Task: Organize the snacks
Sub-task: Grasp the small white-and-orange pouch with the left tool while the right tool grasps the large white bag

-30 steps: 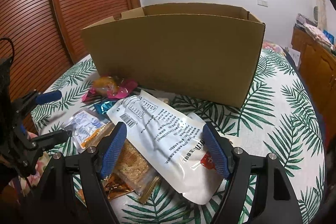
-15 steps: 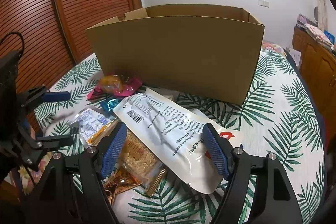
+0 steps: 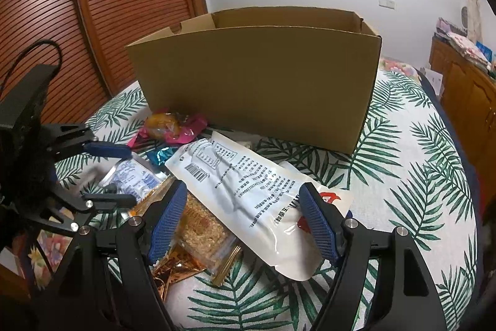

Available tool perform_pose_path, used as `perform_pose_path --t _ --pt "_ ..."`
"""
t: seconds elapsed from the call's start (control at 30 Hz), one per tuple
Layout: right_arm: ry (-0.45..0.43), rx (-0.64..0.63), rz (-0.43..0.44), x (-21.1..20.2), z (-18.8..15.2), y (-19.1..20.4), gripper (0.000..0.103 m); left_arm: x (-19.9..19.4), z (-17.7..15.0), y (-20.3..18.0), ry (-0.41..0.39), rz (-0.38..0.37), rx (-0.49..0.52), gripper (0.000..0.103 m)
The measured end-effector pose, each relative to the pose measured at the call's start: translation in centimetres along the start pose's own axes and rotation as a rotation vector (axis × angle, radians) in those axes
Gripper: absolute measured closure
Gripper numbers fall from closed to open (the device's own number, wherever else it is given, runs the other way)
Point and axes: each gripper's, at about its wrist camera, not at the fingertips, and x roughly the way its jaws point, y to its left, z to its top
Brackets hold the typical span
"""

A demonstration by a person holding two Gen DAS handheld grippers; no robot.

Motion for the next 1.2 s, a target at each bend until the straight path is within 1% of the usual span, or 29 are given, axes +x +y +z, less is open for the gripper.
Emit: perform_pose_path --t 0.07,0.13,0.2,0.3,0.33,0.57,0.63,0.83,0.9,0.97,1.03,1.13,1.2 --pt "0.0 0.0 0.0 0.0 0.0 0.0 0.026 0.2 0.2 -0.2 0.008 -0.028 0.007 0.042" --pt "-0.001 0.003 0.0 0.0 0.0 -0.1 0.027 0.3 0.3 -0.4 0.011 -0.022 0.019 0.041" --pt "-0.002 0.007 0.001 0.0 -0.1 -0.2 0.026 0.6 0.4 -0.4 0.019 -0.017 0.017 0.036" --pt "-0.005 0.014 0.005 -0.1 -0.1 -0.2 0.026 0.6 0.3 0.4 0.022 -0.029 -0.036 0.03" --pt "-0.004 0.014 0.005 -0.1 -0.2 -0.1 0.026 0.6 0.2 0.7 0.021 -0.036 -0.052 0.03" --pt "-0.003 0.011 0.005 -0.1 -0.3 -0.1 0.026 0.2 -1.0 2.7 0.002 -0.127 -0.212 0.03" --pt "-0.003 0.01 0.005 -0.1 -0.2 -0.1 0.026 0.0 -1.3 2.8 -0.007 -0.136 -0.232 0.03" --pt "0.0 0.01 0.005 0.0 -0.3 -0.1 0.026 -0.7 -2.1 3.1 -0.025 -0.103 -0.25 0.028" --pt "0.0 0.012 0.006 0.0 -0.3 -0.1 0.026 -1.0 -2.4 3.5 -0.027 -0.061 -0.267 0.031" --pt "0.001 0.012 0.007 0.0 -0.3 -0.1 0.026 -1.2 -2.5 3.7 -0.017 -0.041 -0.281 0.032" --pt "0.001 0.01 0.007 0.0 -0.3 0.0 0.026 -2.1 -2.7 3.9 -0.034 -0.058 -0.281 0.031" --pt "0.003 0.008 0.008 -0.1 -0.4 0.0 0.026 -3.6 -2.8 3.8 -0.059 -0.053 -0.247 0.031" --pt "0.003 0.008 0.009 -0.1 -0.4 0.1 0.026 -4.4 -3.0 3.4 -0.059 -0.057 -0.213 0.025"
